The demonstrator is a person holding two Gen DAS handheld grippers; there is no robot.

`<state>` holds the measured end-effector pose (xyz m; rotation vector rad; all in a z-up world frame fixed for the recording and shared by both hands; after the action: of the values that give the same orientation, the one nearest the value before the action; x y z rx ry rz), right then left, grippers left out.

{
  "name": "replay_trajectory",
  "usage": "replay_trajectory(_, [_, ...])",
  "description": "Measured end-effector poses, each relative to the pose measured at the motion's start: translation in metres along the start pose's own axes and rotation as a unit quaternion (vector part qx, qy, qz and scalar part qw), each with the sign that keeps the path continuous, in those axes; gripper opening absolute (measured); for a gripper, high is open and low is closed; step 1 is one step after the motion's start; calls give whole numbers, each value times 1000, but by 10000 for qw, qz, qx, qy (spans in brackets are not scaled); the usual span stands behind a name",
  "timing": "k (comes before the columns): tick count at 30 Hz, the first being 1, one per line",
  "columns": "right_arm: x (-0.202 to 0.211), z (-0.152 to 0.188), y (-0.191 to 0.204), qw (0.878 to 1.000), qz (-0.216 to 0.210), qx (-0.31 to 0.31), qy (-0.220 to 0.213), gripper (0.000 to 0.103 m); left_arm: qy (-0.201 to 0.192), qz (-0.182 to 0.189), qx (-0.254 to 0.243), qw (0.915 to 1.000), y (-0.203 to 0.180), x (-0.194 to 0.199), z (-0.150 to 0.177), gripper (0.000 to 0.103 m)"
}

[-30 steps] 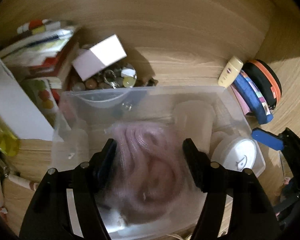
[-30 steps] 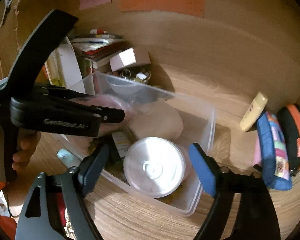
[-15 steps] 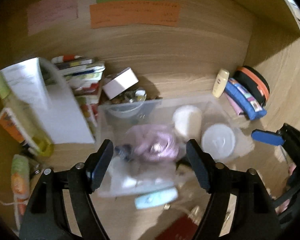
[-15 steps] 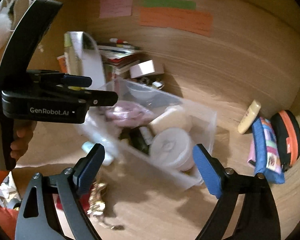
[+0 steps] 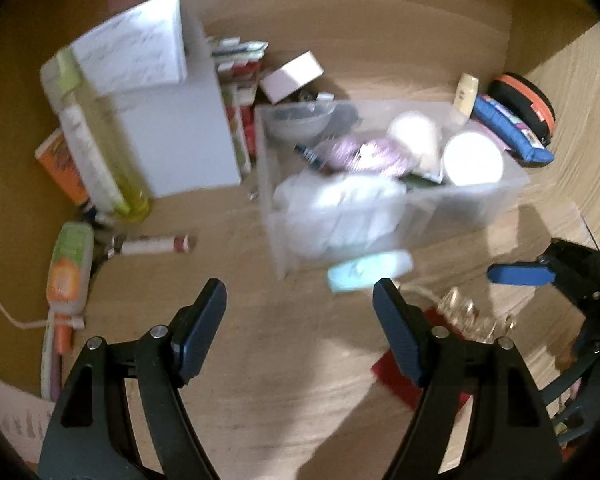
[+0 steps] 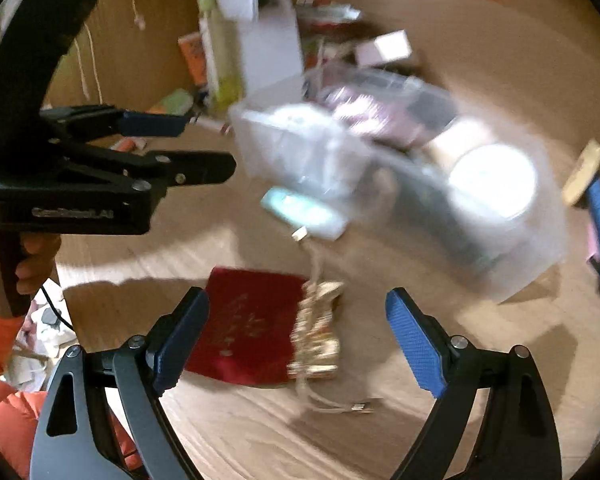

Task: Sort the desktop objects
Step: 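Grasp the red pouch with the right gripper while the left grasps the blue tube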

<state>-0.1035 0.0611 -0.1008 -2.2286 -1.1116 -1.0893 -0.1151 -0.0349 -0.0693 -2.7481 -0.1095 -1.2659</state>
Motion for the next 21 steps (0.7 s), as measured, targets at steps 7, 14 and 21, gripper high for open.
replay_trajectory(7, [-22, 9, 15, 9993, -4, 187, 333, 89, 442, 159, 160, 9988, 3, -18, 22, 76])
replay_trajectory(14, [-21, 14, 20, 9989, 17, 410, 230, 77, 649, 266, 171, 9974, -7, -36, 26, 76])
replay_trajectory(21, [-8, 14, 20, 9990, -278, 319, 136, 23, 778, 329, 82, 9964, -24, -51, 25, 76])
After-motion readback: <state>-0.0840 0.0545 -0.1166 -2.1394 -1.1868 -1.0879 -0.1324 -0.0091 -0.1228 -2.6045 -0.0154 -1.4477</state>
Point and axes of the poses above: each gripper's, at about its wrist camera, not at the fingertips, and x roughly against the way its jaws point, y to its left, z to its underside, the point moved 8 cm from there along -x, roughly the way its jaws point, and after that the axes turned 10 degrees about x, right-handed, at the moved point
